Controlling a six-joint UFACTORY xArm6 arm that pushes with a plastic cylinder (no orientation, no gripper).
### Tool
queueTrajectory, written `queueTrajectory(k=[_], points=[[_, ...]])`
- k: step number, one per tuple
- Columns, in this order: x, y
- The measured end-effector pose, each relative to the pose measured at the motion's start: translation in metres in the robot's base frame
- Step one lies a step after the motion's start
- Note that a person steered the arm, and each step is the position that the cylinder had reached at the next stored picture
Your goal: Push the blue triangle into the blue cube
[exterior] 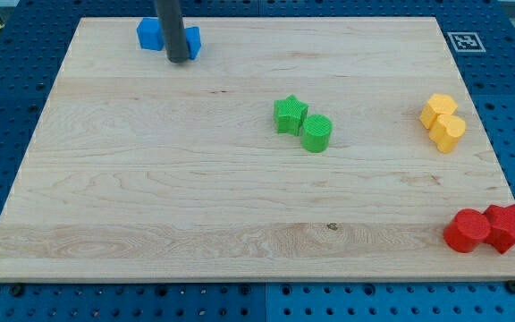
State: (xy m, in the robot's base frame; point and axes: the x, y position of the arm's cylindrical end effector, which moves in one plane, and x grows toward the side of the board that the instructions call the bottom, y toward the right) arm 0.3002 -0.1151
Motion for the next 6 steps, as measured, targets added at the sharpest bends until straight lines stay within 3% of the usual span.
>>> queueTrajectory(k=[1, 3, 6], points=[[0.013, 0.039], [-0.019, 0.067], [-0.05, -0.018]])
